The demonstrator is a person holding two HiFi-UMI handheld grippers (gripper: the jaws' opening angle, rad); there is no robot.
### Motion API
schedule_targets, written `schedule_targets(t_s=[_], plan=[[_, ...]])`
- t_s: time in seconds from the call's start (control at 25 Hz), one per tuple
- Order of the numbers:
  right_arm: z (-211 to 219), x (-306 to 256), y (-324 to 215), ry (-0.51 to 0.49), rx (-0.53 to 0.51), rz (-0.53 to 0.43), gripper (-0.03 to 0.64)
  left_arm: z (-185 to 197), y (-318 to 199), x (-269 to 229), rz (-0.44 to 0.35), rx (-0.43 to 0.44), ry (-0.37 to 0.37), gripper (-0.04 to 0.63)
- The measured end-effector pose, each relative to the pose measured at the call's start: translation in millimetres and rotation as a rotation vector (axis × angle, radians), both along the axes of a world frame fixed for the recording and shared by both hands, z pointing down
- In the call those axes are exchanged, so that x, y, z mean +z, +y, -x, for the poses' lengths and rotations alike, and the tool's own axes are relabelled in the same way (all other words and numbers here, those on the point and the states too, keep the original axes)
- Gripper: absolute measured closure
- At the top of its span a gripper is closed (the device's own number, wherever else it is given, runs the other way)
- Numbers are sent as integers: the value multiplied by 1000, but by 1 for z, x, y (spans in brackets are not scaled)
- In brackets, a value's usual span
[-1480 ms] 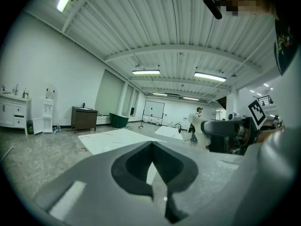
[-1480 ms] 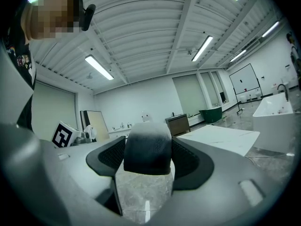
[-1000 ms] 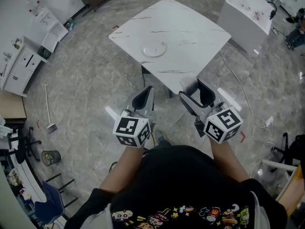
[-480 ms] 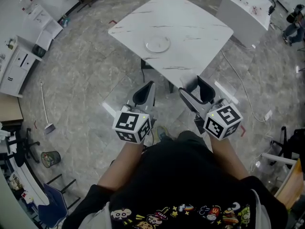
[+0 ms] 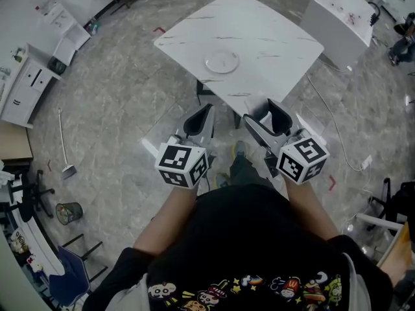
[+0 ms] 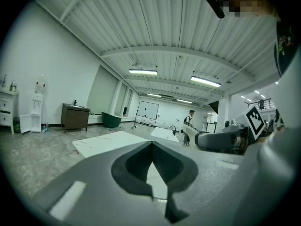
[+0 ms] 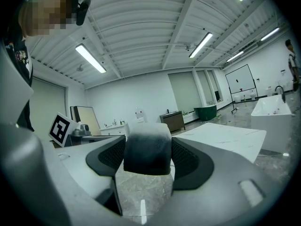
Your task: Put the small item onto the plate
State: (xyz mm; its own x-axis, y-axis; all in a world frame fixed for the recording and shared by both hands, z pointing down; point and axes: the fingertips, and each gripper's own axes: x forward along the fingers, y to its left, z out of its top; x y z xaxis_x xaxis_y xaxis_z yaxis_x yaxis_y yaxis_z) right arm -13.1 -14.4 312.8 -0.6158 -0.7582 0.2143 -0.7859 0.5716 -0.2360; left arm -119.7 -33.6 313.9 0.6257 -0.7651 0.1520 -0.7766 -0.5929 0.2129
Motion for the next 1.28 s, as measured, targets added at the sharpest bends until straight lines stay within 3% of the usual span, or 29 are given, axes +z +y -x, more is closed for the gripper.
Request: schedule_targets(t_s=[0.6,1.28], plan=[[6,28,-88,-9,-45,39,284,-6,-84,27,20,-25,-76,595],[8,88,-205,30,-90,160,284,-22,-195,88,153,-42,-85,595]])
